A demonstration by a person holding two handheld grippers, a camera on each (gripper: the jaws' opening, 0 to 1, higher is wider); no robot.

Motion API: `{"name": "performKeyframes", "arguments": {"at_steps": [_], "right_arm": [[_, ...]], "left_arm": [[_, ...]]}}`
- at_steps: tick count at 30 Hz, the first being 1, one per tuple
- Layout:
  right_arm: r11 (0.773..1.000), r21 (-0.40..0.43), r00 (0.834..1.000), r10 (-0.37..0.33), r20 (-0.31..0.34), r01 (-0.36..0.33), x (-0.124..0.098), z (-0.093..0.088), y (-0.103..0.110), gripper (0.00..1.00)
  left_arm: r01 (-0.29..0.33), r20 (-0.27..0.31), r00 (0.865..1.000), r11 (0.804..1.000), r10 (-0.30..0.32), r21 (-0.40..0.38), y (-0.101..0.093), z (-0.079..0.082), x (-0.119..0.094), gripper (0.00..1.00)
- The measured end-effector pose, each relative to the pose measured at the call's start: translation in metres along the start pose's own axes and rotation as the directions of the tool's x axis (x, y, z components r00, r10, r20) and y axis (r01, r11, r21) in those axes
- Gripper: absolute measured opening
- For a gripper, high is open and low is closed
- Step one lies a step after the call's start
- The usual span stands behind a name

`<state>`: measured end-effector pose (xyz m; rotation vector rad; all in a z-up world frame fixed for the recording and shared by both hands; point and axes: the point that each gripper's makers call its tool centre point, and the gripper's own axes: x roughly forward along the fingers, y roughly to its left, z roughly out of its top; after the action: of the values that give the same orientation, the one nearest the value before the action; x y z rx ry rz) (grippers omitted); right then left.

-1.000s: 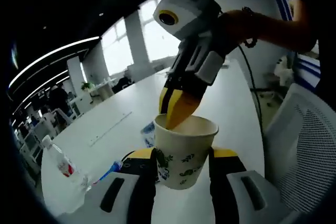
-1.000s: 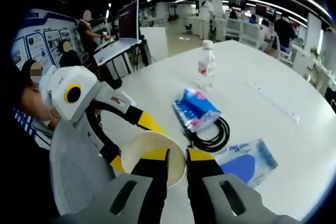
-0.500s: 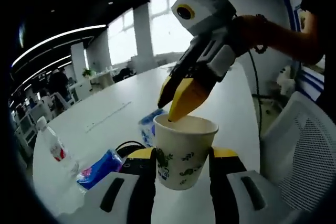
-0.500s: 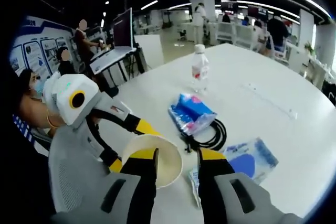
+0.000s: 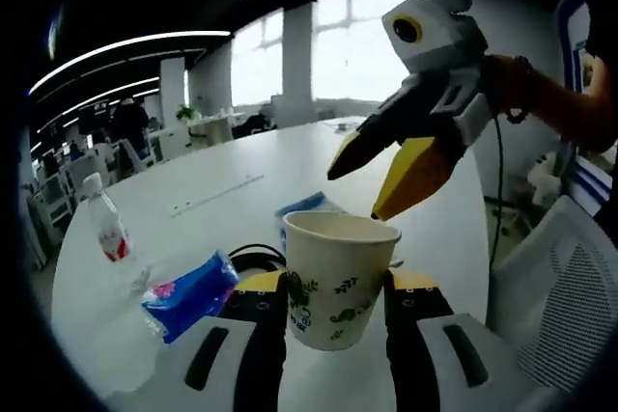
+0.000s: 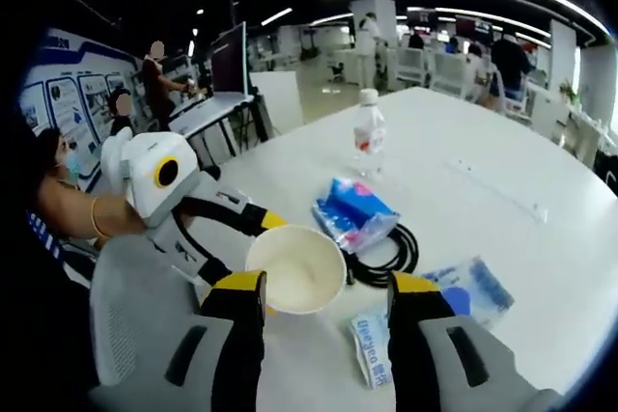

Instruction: Arrange the tabletop items into an orderly group along one side of the table until the central work area is clear of visible clutter.

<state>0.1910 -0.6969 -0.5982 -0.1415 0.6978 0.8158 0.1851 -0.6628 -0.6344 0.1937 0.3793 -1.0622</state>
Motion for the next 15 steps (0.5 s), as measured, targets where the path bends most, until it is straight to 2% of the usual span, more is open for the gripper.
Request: {"name": "performKeyframes", "arguments": {"at_steps": [4,15], "right_arm": [[1.0,0.011,1.0,0.011,0.011,-0.011,-0.003,0.0,0.001,0.53],[1.0,0.012,1.0,-0.02,0.025,0.019,-0.008,-0.005,-0.008,0.63]], "left_arm": [[-0.023,0.017,1.0,1.0,0.023,0.002,0.007,0.003,-0.001,0.37],[-0.096,0.059,0.993,0.995,0.098,-0.033,0.034,0.015,-0.002,0.37]]}}
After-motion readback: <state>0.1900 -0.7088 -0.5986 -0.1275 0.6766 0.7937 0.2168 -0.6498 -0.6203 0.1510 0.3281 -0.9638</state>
